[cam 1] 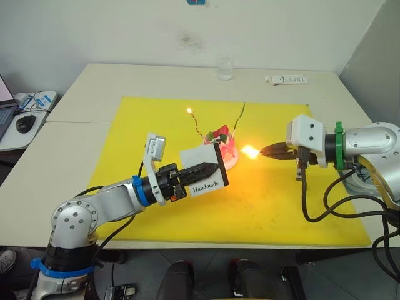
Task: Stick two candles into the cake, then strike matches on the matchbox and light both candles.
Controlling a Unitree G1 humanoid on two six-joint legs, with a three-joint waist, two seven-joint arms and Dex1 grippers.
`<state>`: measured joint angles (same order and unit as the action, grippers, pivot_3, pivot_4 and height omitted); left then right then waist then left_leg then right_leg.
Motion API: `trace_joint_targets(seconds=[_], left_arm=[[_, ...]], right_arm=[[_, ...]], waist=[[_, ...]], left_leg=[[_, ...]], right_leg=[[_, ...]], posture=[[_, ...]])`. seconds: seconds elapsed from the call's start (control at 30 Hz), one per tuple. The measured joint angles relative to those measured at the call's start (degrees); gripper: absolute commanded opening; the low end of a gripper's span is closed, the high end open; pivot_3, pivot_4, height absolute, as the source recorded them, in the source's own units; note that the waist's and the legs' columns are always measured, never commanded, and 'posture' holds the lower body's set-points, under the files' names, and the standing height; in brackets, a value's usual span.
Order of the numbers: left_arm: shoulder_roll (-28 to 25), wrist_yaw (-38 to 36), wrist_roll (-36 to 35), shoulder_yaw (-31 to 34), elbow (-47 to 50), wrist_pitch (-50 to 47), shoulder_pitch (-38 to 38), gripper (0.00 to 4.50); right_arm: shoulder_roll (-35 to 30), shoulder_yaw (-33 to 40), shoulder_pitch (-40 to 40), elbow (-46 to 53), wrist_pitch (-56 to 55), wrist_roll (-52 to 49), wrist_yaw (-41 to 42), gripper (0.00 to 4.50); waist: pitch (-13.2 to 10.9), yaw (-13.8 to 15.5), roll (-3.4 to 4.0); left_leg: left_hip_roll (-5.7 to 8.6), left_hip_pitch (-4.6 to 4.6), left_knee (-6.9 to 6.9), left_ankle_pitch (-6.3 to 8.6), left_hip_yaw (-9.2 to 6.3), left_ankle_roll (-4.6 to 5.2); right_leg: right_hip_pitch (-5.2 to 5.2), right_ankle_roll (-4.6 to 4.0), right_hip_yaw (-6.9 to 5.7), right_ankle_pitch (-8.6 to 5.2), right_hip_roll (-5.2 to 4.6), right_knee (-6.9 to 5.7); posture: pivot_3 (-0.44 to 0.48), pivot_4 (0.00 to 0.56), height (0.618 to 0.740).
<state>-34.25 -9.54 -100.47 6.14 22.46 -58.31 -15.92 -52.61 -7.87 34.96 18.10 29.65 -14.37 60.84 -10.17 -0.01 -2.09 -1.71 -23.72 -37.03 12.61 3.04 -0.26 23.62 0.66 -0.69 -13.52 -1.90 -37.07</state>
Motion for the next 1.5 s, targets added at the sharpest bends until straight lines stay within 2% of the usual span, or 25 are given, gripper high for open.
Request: trace_joint_targets(seconds=[0.2, 0.37, 0.6, 1.07, 1.5], left_arm=[[-1.69, 0.21, -2.79, -0.15, 2.08, 0.30, 1.10, 0.00], [-2.59, 0.46, -3.24, -0.87, 3.00, 1.37, 2.06, 0.00], [-2.69, 1.14, -3.25, -1.82, 3.87, 2.47, 2.01, 0.00], [-2.70, 0.88, -3.06, -3.07, 3.98, 2.72, 1.87, 0.00], [-2.67, 0.05, -2.12, -3.53, 3.97, 3.10, 1.67, 0.00]], right_arm=[[2.20, 0.39, -0.12, -3.23, -2.01, 2.50, -4.38, 0.05], [7.18, 1.61, 0.10, -7.62, -4.35, 5.52, -11.12, 0.05], [10.54, 1.64, 3.60, -10.57, -7.00, 7.95, -14.76, 0.05], [15.04, 1.43, 8.76, -13.75, -9.06, 9.24, -15.94, 0.05], [17.37, 0.26, 9.59, -15.94, -10.40, 10.93, -15.93, 0.05]], waist=[[0.00, 0.02, 0.00], [0.00, 0.02, 0.00], [0.00, 0.00, 0.00], [0.00, 0.00, 0.01], [-0.01, -0.02, 0.01]], left_leg=[[0.04, -0.02, -0.01, 0.00, 0.04, 0.00], [0.04, -0.01, -0.02, -0.01, 0.06, -0.01], [0.01, -0.01, -0.01, 0.00, 0.05, -0.01], [0.01, -0.02, -0.01, 0.00, 0.06, 0.00], [0.01, -0.02, 0.00, 0.00, 0.06, 0.00]], right_leg=[[0.00, 0.01, 0.03, 0.00, -0.01, 0.02], [0.00, 0.03, 0.04, 0.02, 0.00, -0.01], [0.01, 0.03, 0.05, 0.02, 0.26, 0.00], [0.02, 0.02, 0.06, 0.02, 0.27, -0.01], [0.02, 0.02, 0.06, 0.02, 0.27, -0.01]], posture=[[0.000, 0.150, 0.740], [0.000, 0.150, 0.740], [0.000, 0.150, 0.740], [0.000, 0.150, 0.740], [0.000, 0.150, 0.740]])
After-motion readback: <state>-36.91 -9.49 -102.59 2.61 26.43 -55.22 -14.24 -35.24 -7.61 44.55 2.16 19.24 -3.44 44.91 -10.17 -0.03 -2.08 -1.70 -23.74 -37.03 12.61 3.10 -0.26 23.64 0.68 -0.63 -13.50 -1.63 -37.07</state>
